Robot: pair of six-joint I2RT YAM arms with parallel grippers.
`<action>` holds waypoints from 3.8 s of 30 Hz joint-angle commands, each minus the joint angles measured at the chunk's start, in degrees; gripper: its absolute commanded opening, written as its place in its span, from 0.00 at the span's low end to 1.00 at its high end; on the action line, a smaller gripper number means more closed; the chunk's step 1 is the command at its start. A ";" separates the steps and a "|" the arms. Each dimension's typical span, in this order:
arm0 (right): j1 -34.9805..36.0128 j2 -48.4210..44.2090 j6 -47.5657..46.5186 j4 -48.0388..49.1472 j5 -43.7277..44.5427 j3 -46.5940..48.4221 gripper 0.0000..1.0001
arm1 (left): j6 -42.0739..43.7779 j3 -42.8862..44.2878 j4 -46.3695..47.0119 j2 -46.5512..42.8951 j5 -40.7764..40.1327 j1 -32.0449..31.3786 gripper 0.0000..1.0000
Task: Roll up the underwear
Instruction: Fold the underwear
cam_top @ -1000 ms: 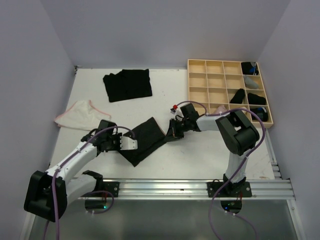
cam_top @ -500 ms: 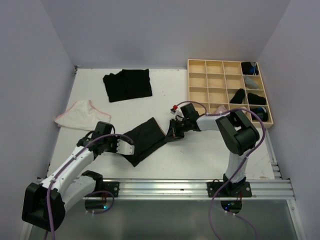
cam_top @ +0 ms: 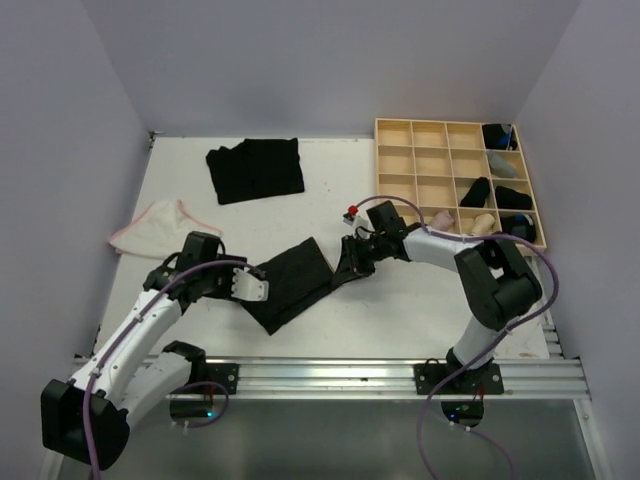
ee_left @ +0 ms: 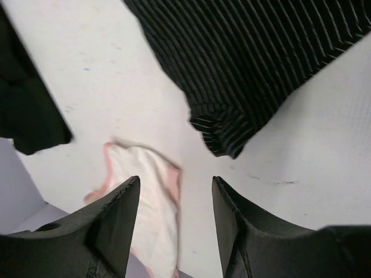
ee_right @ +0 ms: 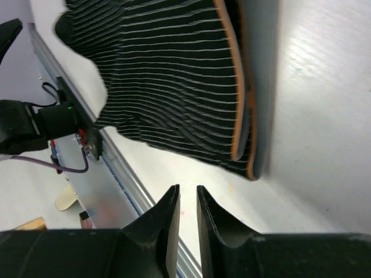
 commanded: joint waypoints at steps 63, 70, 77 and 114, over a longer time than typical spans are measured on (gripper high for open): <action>-1.04 -0.40 -2.37 -13.83 5.76 9.43 0.00 | -27.82 -3.70 14.36 5.08 7.87 -4.35 0.62; -0.87 3.64 -7.12 -16.48 6.99 9.08 0.00 | -27.47 -2.65 13.13 4.99 9.27 -4.35 0.61; -0.60 9.80 -8.96 -16.39 7.08 10.40 0.00 | -27.46 2.78 9.53 4.55 16.19 -4.35 0.61; 6.34 6.88 -1.31 -5.41 0.84 10.24 0.20 | -35.55 5.00 3.99 7.88 21.84 -13.40 0.50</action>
